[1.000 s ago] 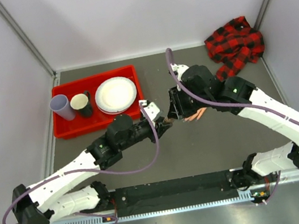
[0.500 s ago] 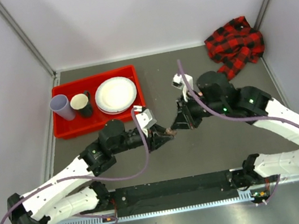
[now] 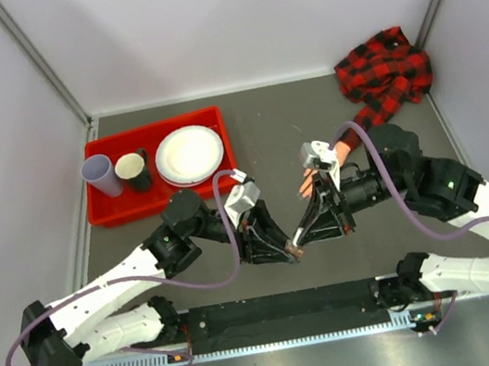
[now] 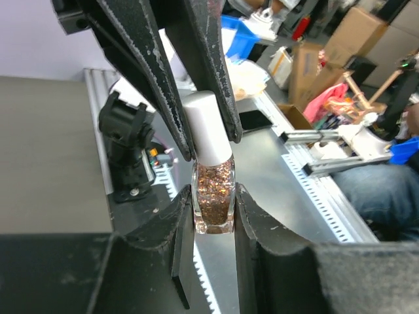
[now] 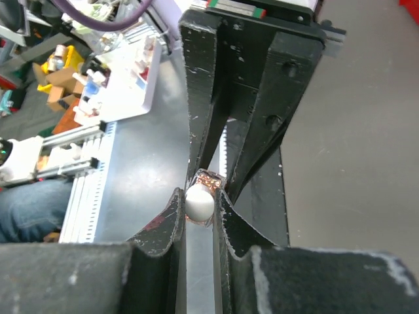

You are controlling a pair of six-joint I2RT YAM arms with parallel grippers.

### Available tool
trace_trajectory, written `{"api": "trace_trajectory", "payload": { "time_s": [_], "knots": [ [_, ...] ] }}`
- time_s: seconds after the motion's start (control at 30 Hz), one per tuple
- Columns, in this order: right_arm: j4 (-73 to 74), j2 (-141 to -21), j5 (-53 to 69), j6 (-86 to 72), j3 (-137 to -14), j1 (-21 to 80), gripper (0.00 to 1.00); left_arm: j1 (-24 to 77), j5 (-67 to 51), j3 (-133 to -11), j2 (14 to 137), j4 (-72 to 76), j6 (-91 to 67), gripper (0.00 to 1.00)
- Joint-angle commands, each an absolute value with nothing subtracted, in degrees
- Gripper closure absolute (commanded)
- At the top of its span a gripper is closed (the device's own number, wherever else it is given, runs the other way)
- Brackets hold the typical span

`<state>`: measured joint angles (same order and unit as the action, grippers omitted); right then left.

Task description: Paint the nails

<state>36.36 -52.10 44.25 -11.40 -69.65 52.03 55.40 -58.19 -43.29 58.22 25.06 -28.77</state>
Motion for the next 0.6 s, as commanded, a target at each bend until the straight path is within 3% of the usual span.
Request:
{"api": "trace_trajectory", "payload": {
  "time_s": [0.0,0.37,0.57],
  "knots": [
    [36.65,-50.80,39.29,-8.08,-68.82,52.29,1.00,56.43,-54.77,-49.22,55.02,16.72,-16.56,1.00],
    [45.00,-55.89,22.16,-12.21,-73.91,52.38,1.00,56.43,-30.26,-51.51,56.08,3.34,-6.16,1.00],
    [46.32,-57.04,16.27,-12.66,-75.76,52.30,1.00,56.42,-23.30,-51.50,57.04,-1.48,-3.87,1.00]
  ]
}}
